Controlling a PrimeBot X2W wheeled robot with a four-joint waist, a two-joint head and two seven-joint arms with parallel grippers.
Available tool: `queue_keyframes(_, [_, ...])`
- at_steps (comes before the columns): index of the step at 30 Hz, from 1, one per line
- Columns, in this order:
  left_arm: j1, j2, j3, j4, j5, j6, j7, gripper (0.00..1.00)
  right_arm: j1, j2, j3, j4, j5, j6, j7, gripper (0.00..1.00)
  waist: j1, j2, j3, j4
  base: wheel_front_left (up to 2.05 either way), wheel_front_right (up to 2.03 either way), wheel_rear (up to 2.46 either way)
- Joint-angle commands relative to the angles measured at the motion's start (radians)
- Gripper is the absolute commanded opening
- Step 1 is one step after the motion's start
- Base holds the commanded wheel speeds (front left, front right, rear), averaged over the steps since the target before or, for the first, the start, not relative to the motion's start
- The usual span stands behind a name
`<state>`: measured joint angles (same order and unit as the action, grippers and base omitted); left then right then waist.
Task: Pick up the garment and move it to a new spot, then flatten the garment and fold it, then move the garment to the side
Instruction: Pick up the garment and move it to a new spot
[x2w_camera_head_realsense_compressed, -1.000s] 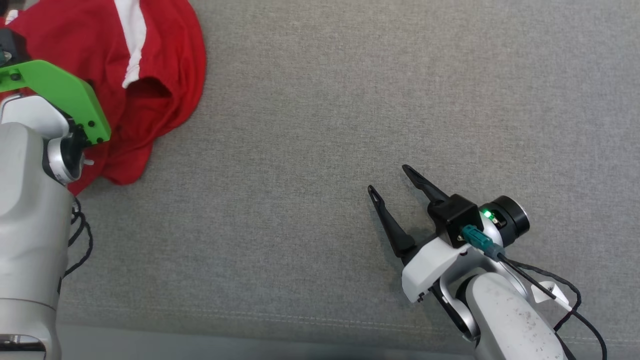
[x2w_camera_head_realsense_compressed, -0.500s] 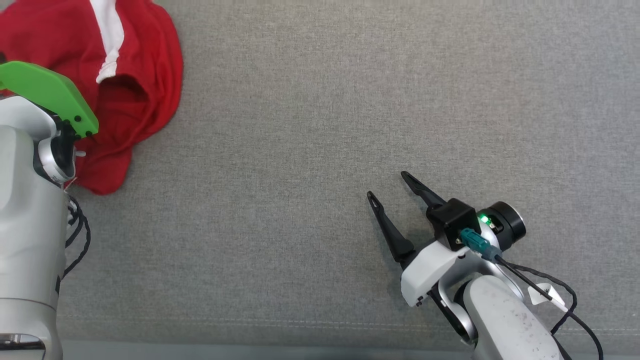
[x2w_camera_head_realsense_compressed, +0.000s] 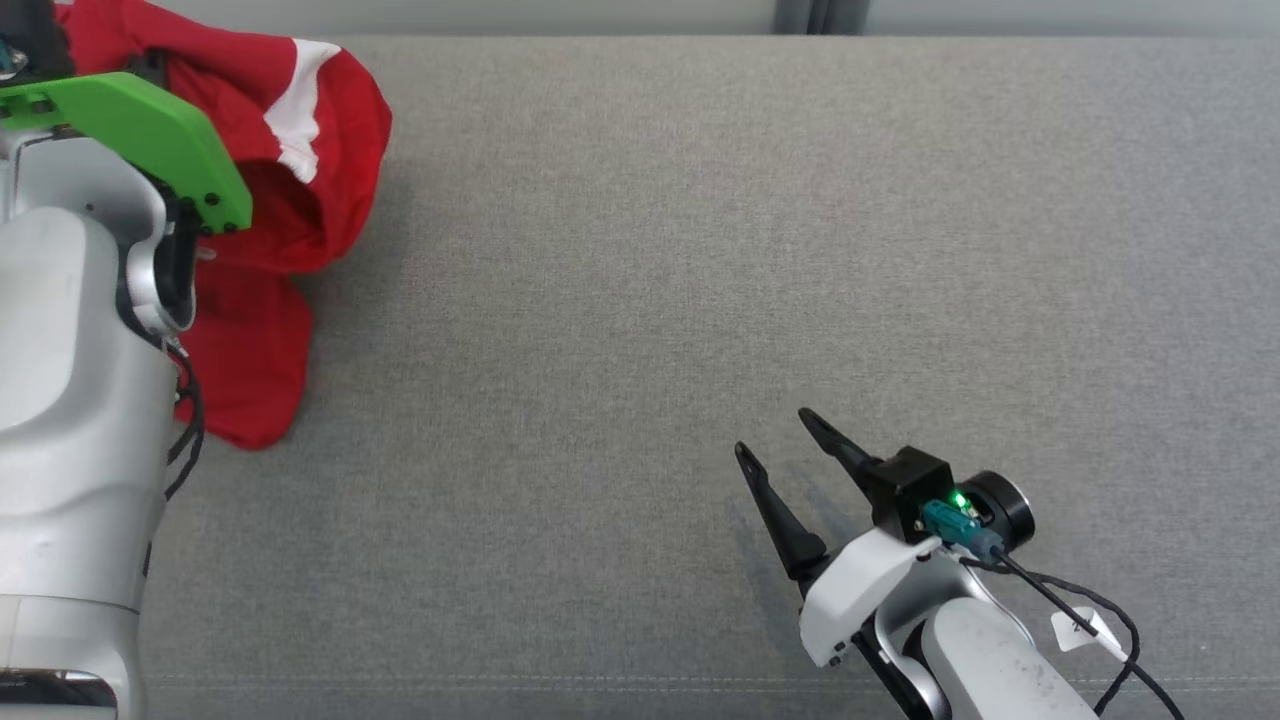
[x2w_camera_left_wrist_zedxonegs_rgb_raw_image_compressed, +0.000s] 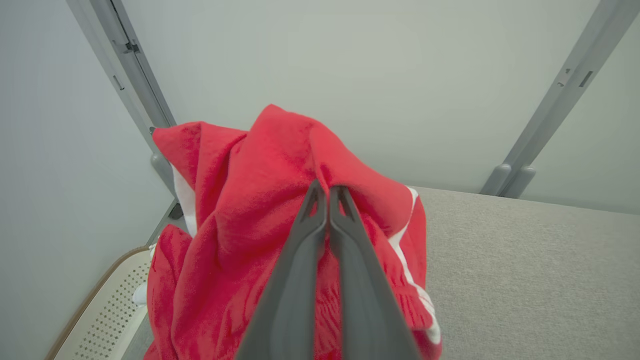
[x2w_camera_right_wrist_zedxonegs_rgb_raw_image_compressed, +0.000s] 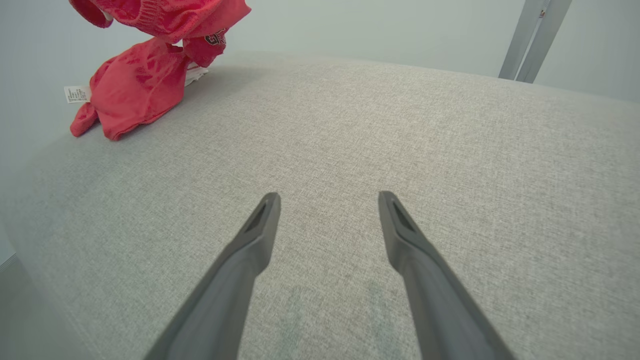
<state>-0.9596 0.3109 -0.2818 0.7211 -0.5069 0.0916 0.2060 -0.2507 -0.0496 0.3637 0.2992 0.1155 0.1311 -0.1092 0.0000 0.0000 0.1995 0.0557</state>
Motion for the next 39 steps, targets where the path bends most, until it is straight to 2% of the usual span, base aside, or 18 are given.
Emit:
queue_keyframes(1, [0.01,-0.012,-0.018,-0.026,0.01,-0.01,0.004,0.0,0.023,-0.002,-0.003,0.01,0.013,-0.001,-0.012,1.0,0.0,0.0,-0.101,-0.06,0.0,0.0,0.0])
queue_keyframes(9, [0.054,-0.095,-0.094,-0.161,0.0,-0.065,0.011,0.0,0.073,-0.002,-0.016,0.028,0.035,-0.001,-0.013,1.0,0.0,0.0,-0.181,-0.181,0.0,0.0,0.0])
queue_keyframes(12, [0.078,-0.144,-0.147,-0.202,0.01,-0.091,-0.002,0.0,0.082,-0.002,-0.026,0.018,0.028,-0.001,-0.007,1.0,0.0,0.0,-0.174,-0.247,0.0,0.0,0.0])
queue_keyframes(16, [0.081,-0.174,-0.192,-0.212,0.029,-0.115,-0.027,0.0,0.078,-0.002,-0.028,0.01,0.03,-0.001,-0.005,1.0,0.0,0.0,-0.158,-0.295,0.0,0.0,0.0])
queue_keyframes(21, [0.042,-0.198,-0.294,-0.197,0.085,-0.173,-0.063,0.0,0.045,-0.001,-0.021,-0.006,0.044,-0.001,-0.016,1.0,0.0,0.0,-0.104,-0.372,0.0,0.0,0.0])
queue_keyframes(25, [0.006,-0.186,-0.383,-0.162,0.136,-0.202,-0.082,0.0,0.022,-0.001,-0.013,-0.004,0.058,-0.001,-0.03,1.0,0.0,0.0,-0.057,-0.412,0.0,0.0,0.0])
queue_keyframes(29, [-0.033,-0.156,-0.464,-0.108,0.186,-0.214,-0.076,0.0,0.006,-0.001,-0.019,0.007,0.07,-0.001,-0.051,1.0,0.0,0.0,-0.013,-0.423,0.0,0.0,0.0])
queue_keyframes(39, [-0.018,-0.075,-0.573,0.056,0.226,-0.22,-0.054,0.0,-0.026,-0.001,-0.028,0.041,0.083,-0.001,-0.081,1.0,0.0,0.0,0.022,-0.363,0.0,0.0,0.0])
